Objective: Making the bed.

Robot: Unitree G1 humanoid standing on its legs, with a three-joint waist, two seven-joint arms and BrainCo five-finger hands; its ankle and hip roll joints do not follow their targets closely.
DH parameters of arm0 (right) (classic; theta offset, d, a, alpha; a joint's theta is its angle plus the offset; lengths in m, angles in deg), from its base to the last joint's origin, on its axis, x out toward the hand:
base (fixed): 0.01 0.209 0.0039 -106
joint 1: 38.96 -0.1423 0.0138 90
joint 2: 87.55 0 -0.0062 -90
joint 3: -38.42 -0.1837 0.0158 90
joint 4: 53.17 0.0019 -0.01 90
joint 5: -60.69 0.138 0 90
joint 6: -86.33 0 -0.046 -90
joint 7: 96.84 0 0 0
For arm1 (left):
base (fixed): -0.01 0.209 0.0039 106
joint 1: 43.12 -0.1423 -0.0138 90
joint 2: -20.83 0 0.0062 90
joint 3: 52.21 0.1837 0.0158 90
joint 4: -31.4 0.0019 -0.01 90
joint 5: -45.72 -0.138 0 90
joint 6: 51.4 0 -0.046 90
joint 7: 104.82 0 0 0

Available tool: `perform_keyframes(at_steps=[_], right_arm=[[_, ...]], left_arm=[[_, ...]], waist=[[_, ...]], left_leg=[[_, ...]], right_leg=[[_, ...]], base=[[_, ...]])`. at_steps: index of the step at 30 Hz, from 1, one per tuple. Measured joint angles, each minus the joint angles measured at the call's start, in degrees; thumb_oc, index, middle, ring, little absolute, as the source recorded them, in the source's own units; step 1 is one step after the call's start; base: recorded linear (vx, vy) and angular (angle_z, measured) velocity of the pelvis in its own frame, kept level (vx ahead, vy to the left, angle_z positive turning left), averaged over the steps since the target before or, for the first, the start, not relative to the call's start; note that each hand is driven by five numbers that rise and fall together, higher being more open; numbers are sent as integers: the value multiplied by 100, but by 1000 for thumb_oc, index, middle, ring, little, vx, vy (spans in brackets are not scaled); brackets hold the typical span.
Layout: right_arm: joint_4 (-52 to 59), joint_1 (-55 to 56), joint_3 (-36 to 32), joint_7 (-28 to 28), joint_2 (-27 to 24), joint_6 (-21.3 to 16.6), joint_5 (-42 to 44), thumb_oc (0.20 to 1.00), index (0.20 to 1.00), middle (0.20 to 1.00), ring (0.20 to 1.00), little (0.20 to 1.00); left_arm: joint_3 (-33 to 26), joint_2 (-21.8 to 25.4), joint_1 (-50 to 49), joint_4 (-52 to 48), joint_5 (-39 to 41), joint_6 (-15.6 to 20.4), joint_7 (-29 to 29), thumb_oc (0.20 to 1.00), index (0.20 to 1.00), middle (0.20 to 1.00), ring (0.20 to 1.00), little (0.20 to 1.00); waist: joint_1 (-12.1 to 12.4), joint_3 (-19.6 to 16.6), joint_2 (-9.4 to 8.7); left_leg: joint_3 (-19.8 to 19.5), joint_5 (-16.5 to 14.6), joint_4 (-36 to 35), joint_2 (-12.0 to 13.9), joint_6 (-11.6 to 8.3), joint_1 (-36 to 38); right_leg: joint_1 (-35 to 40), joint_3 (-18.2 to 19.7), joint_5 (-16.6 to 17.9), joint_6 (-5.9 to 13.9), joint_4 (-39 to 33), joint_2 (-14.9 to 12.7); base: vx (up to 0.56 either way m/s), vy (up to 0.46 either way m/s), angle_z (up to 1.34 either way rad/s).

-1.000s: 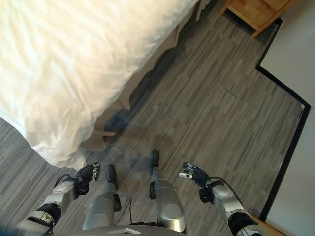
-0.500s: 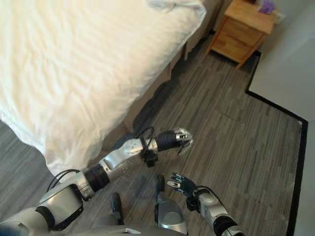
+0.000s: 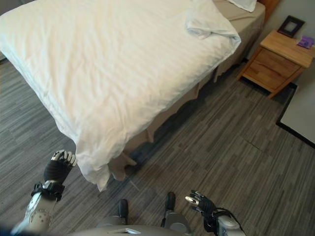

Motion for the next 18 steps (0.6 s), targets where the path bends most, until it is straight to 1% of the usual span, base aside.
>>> perform_keyframes(at_steps=[2, 6, 10, 11, 12, 13, 15, 16, 17, 18], right_arm=[[0, 45, -106, 23, -10, 0, -12, 1000, 1000, 1000, 1000, 1000], [17, 48, -106, 29, -56, -3, -157, 1000, 1000, 1000, 1000, 1000], [-7, -151, -94, 27, -133, -3, -162, 1000, 1000, 1000, 1000, 1000], [-17, -211, -80, 25, -172, -4, -162, 1000, 1000, 1000, 1000, 1000], [-38, -386, -61, 12, -216, -3, -162, 1000, 1000, 1000, 1000, 1000], [-57, -633, -28, -2, -215, -6, -161, 1000, 1000, 1000, 1000, 1000], [-55, -680, -2, -23, -230, -49, -150, 1000, 1000, 1000, 1000, 1000], [-24, -742, 112, -67, -243, -74, -147, 1000, 1000, 1000, 1000, 1000], [-1, -818, 160, -90, -242, -77, -145, 1000, 1000, 1000, 1000, 1000], [-5, -871, 215, -136, -243, -77, -114, 1000, 1000, 1000, 1000, 1000]], left_arm=[[-18, 0, -86, 68, -4, 54, -14, 200, 200, 200, 200, 200], [-5, 1, 157, 319, -10, 121, 10, 200, 200, 200, 200, 200], [27, 27, 738, 847, -10, 201, 143, 200, 200, 200, 200, 200], [77, 103, 1017, 1056, -9, 208, 185, 200, 200, 200, 200, 200], [109, 300, 1394, 1215, -8, 210, 265, 200, 200, 200, 200, 200], [175, 707, 1943, 1452, -8, 236, 316, 200, 200, 200, 200, 200], [194, 986, 2463, 1617, -5, 257, 355, 200, 200, 200, 200, 200], [187, 1267, 2708, 1665, -2, 264, 420, 200, 200, 200, 200, 200], [149, 1460, 2912, 1659, 9, 361, 448, 200, 200, 200, 200, 200], [238, 1471, 3175, 1662, 157, 378, 486, 200, 200, 200, 200, 200]], waist=[[73, 7, 13], [125, 36, -8], [120, 299, -78], [125, 397, -126], [123, 596, -216], [102, 868, -400], [66, 1006, -504], [26, 1045, -577], [-13, 1105, -646], [-73, 1171, -694]], left_leg=[[-57, 8, -3, -7, 12, -25], [-132, 34, 3, 11, 13, -118], [-198, 150, 5, 10, -24, -365], [-218, 185, 5, 13, -37, -459], [-244, 236, 8, 28, -50, -583], [-252, 279, 8, 59, -93, -663], [-254, 271, 8, 127, -113, -679], [-256, 265, 8, 139, -136, -795], [-261, 297, 8, 155, -168, -938], [-229, 303, 8, 162, -172, -934]], right_leg=[[0, -43, -2, 4, -2, 0], [-49, -134, -6, 7, -4, 10], [-266, -188, 47, 4, -2, 40], [-352, -197, 71, -10, -1, 54], [-466, -216, 112, -33, 18, 75], [-544, -221, 141, -59, 17, 126], [-559, -230, 132, -49, -1, 168], [-671, -240, 127, -42, 4, 198], [-816, -240, 139, -56, 21, 222], [-833, -210, 200, -140, 20, 236]], base=[[-35, 8, 9], [-68, -2, 11], [-95, -11, 7], [-77, -24, 7], [-52, -28, 4], [-41, -26, 2], [-16, -12, -1], [0, 0, 0], [13, -3, -7], [6, 0, -8]])
